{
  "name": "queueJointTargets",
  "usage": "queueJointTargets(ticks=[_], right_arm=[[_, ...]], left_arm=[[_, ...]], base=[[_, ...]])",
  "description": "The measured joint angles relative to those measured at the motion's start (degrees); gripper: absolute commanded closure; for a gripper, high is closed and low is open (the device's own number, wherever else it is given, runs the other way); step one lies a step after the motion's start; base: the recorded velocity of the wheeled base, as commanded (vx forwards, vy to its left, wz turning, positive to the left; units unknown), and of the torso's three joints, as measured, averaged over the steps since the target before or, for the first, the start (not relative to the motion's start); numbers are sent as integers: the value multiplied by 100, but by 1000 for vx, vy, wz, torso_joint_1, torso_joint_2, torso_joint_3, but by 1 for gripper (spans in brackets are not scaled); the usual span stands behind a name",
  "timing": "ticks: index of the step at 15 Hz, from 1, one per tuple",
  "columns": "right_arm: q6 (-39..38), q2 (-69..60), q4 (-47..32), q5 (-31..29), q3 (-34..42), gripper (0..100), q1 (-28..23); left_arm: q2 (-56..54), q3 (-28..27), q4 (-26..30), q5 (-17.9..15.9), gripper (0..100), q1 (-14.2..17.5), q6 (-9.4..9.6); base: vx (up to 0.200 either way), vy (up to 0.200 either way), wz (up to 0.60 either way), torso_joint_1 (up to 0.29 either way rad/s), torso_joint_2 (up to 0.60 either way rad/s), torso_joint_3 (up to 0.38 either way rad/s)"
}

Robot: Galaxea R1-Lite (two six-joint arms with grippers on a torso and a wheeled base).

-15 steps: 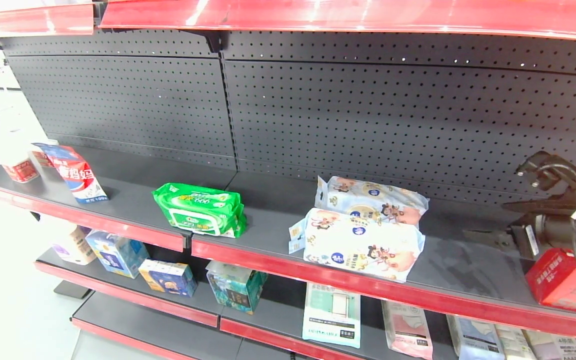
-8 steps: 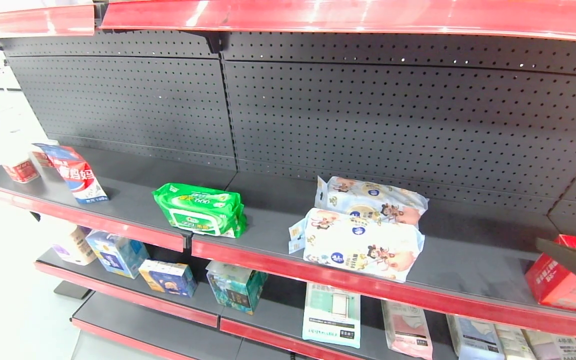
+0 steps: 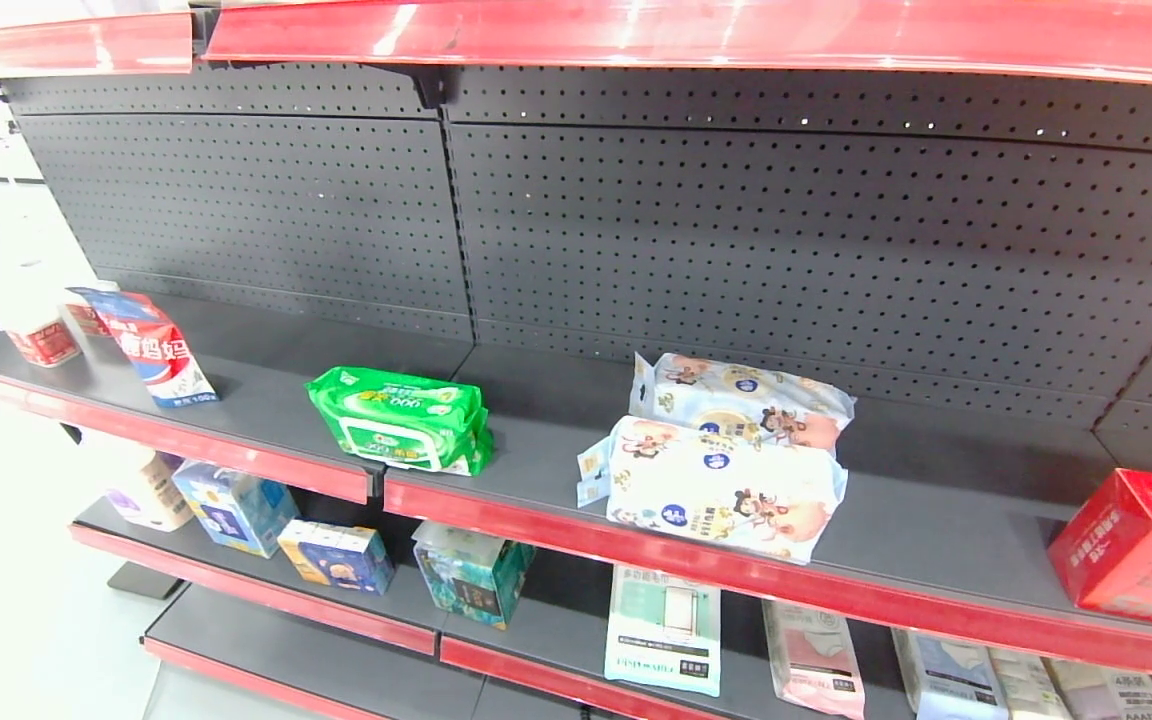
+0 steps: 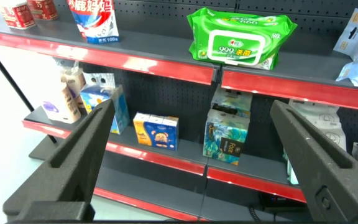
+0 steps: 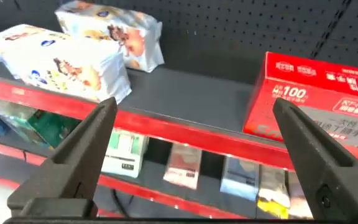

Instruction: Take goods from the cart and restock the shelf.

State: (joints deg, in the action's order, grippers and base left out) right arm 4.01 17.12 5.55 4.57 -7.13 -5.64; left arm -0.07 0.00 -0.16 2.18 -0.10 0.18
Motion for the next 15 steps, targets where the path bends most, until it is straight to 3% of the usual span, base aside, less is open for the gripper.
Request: queueJointTargets(ticks=[2, 5, 15], right_arm=[[96, -592, -167, -525, 461, 0, -52], [-262, -1005, -636, -506, 673, 0, -88], [-352, -1180, -555, -519, 700, 0, -85]], left_arm=[[0, 0, 0, 0, 0, 0, 0], [0, 0, 2, -2, 0, 0, 0], [0, 0, 2, -13, 0, 2, 6]], base=[[0, 0, 0, 0, 0, 0], [0, 0, 0, 0, 0, 0], [0, 0, 0, 0, 0, 0]])
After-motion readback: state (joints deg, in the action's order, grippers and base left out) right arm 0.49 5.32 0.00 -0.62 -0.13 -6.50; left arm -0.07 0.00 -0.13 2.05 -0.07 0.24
